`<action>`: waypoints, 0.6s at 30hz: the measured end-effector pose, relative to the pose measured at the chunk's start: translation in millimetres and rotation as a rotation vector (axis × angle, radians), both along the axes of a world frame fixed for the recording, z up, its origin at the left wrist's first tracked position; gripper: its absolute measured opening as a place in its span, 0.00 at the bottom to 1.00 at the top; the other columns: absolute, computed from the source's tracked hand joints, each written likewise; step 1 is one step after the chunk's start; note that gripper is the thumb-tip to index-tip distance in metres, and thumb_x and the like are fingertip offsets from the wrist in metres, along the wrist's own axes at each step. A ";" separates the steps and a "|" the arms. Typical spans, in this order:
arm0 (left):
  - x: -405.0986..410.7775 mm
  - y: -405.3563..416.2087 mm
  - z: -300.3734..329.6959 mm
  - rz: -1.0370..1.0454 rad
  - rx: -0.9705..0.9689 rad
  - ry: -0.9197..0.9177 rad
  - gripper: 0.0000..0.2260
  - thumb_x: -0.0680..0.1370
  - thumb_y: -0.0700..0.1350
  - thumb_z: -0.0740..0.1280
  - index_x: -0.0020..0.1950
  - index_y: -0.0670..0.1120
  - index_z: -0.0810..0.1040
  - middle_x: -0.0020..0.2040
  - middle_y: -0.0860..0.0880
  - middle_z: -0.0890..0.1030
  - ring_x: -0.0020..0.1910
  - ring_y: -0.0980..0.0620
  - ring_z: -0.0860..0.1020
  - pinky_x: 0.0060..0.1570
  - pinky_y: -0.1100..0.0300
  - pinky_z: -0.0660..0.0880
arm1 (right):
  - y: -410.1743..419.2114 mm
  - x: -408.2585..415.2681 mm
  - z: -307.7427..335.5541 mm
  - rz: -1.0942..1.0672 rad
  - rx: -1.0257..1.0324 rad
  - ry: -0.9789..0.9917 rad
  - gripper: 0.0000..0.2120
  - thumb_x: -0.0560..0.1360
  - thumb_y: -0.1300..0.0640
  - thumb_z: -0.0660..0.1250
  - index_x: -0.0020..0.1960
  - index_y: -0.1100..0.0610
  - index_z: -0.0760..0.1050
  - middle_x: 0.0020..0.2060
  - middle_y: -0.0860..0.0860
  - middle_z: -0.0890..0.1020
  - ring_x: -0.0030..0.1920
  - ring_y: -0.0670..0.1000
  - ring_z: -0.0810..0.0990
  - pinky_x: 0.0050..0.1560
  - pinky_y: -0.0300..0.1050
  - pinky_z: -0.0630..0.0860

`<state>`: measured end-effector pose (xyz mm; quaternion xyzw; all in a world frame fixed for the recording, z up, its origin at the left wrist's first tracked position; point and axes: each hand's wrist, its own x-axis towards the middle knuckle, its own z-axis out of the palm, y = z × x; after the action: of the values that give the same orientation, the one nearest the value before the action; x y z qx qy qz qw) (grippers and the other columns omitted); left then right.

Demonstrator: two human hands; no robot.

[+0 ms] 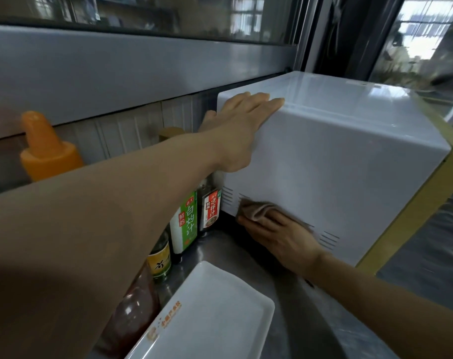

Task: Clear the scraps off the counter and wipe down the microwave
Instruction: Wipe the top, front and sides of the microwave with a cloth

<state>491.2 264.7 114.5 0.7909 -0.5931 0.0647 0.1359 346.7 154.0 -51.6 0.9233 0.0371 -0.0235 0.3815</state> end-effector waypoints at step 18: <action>-7.6 0.5 -4.1 0.024 -0.025 0.054 0.49 0.67 0.34 0.72 0.76 0.60 0.44 0.77 0.58 0.43 0.76 0.53 0.40 0.69 0.36 0.53 | -23.2 -97.9 -3.9 -0.072 0.031 -0.013 0.39 0.58 0.52 0.77 0.68 0.52 0.71 0.69 0.47 0.71 0.67 0.50 0.72 0.71 0.52 0.58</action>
<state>483.5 265.2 110.4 0.7976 -0.5789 0.0526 0.1609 248.8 130.8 -55.5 0.9299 0.0019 -0.0307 0.3664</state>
